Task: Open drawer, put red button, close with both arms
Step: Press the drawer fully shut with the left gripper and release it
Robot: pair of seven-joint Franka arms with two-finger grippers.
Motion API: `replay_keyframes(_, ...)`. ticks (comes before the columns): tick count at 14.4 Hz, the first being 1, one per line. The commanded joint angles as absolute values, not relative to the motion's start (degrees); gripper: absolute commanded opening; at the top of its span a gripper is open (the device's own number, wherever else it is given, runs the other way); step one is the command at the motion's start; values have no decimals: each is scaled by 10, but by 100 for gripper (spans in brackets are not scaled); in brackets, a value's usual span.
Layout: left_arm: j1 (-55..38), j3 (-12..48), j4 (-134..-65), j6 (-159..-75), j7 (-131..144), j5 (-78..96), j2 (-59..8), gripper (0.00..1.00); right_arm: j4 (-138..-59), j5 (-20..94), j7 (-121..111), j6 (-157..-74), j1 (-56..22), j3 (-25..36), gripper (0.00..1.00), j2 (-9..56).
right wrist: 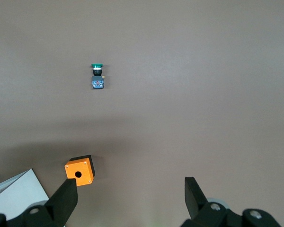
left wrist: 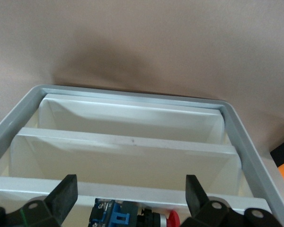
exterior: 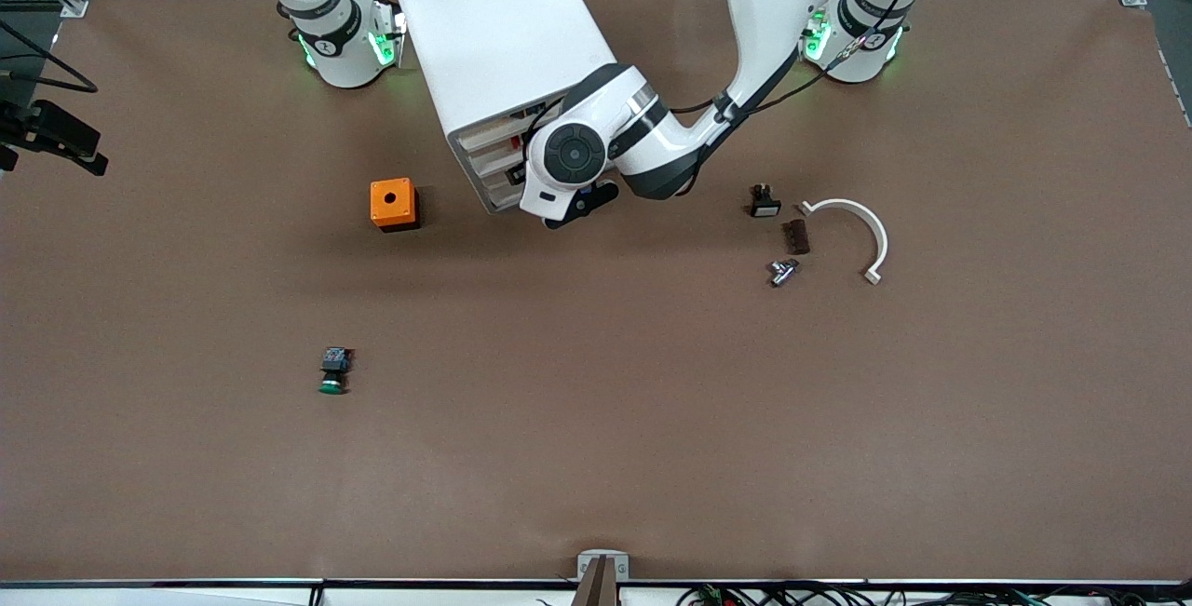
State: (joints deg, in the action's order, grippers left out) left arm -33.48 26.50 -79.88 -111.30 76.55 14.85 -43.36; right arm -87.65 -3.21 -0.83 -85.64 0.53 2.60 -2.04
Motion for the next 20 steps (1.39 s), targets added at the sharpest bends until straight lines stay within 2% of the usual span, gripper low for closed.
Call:
replay_keyframes(1, -334, 272, -807, -1119, 766, 173, -437, 100, -876, -22, -18, -863, 14, 25, 100, -20)
replay_keyframes(7, -332, 272, -807, -1119, 760, 182, -437, 100, -900, -14, -18, -923, 12, 25, 100, -21)
replay_keyframes(13, -295, 265, -798, -1117, 769, 168, -413, 100, -900, -14, -11, -904, 10, 25, 100, -21)
replay_keyframes(18, -189, 263, -788, -1096, 734, 59, -318, 100, -904, -14, -12, -897, 10, 25, 100, -21)
replay_keyframes(20, -144, 263, -788, -1061, 688, 43, -278, 100, -904, -14, -11, -899, 10, 24, 100, -21)
